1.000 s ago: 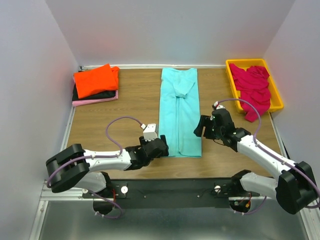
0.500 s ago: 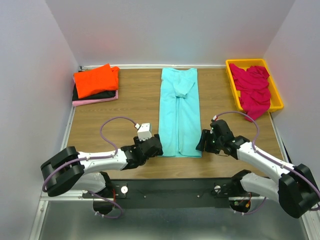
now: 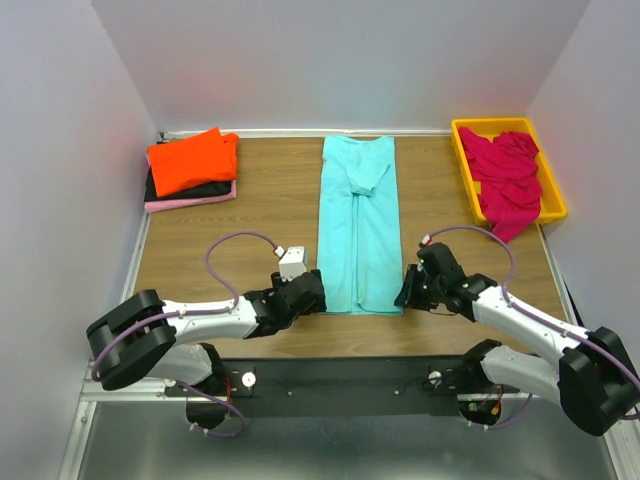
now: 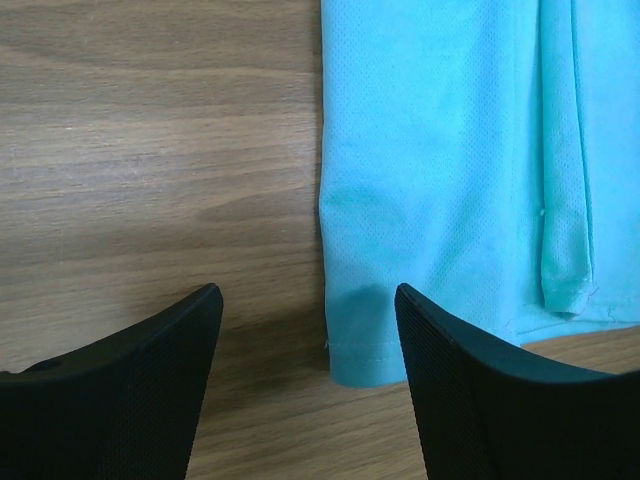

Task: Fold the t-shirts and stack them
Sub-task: Fold the tshirt

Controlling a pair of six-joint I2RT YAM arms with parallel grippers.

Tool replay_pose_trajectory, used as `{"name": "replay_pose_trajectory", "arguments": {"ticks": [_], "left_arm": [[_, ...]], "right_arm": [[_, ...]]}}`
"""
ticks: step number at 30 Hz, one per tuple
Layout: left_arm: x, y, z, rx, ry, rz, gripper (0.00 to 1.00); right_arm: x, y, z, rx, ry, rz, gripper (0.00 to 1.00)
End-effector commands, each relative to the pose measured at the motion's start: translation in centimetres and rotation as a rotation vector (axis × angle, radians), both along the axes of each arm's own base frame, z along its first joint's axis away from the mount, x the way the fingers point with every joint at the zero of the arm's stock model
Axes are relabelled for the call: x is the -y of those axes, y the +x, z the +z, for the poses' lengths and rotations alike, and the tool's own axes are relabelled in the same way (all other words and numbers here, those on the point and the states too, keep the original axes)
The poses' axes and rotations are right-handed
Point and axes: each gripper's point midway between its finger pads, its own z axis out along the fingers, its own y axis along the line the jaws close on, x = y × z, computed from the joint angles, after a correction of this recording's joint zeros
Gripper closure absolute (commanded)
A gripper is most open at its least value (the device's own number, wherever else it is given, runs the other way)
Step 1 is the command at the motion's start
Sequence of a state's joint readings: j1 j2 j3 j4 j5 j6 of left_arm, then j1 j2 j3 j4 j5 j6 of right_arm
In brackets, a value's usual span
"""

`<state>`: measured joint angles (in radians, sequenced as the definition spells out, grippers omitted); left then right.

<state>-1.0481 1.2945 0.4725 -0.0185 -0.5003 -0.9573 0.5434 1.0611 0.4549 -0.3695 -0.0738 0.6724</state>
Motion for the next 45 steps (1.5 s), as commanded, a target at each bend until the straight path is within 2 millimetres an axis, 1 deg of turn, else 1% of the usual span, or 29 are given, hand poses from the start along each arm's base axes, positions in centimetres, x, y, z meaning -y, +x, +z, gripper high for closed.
{"name": "replay_pose_trajectory", "arguments": {"ticks": [1, 10, 14, 16, 21, 24, 25, 26, 31, 32, 33, 36, 40, 45], "left_arm": [[0.3, -0.2, -0.4, -0.008, -0.017, -0.017, 0.24], [0.6, -0.3, -0.7, -0.017, -0.025, -0.033, 0.3], [0.5, -0.5, -1.0, -0.028, -0.02, -0.033, 0.34], [0.4, -0.6, -1.4, -0.036, -0.015, -0.028, 0.36], [0.4, -0.8, -1.7, -0.049, -0.012, -0.027, 0.43], [0.2, -0.9, -1.9, -0.054, -0.011, -0.026, 0.52], [0.2, -1.0, -1.9, -0.057, -0.009, -0.027, 0.57], [0.2, -1.0, -1.9, -0.058, -0.011, -0.029, 0.59], [0.2, -1.7, -2.2, -0.079, -0.028, -0.045, 0.61], [0.2, -1.8, -2.2, -0.082, -0.033, -0.046, 0.62], [0.2, -2.0, -2.3, -0.089, -0.037, -0.051, 0.67], [0.2, -2.2, -2.3, -0.096, -0.046, -0.057, 0.68], [0.2, -2.8, -3.0, -0.125, -0.041, -0.075, 0.72], [0.3, -3.0, -3.2, -0.132, -0.045, -0.085, 0.72]], "right_arm": [[0.1, -1.0, -0.7, -0.046, -0.011, 0.01, 0.71], [0.1, -1.1, -1.0, -0.052, -0.025, 0.012, 0.84], [0.1, -1.1, -1.0, -0.054, -0.028, 0.012, 0.95], [0.0, -1.0, -0.9, -0.051, -0.027, 0.011, 0.97], [0.0, -1.0, -1.0, -0.047, -0.032, 0.014, 0.97], [0.0, -1.0, -1.0, -0.048, -0.035, 0.014, 0.97], [0.0, -1.0, -1.0, -0.046, -0.034, 0.012, 0.97], [0.1, -1.0, -0.9, -0.044, -0.035, 0.009, 0.97], [0.0, -0.9, -0.8, -0.04, -0.034, 0.009, 0.98], [0.0, -0.9, -0.8, -0.04, -0.034, 0.009, 0.98], [0.0, -1.0, -0.8, -0.04, -0.034, 0.011, 0.98], [0.0, -1.0, -0.8, -0.036, -0.033, 0.012, 0.98], [0.0, -0.9, -0.7, -0.029, -0.033, 0.012, 0.98], [0.0, -0.9, -0.7, -0.03, -0.035, 0.012, 0.98]]}}
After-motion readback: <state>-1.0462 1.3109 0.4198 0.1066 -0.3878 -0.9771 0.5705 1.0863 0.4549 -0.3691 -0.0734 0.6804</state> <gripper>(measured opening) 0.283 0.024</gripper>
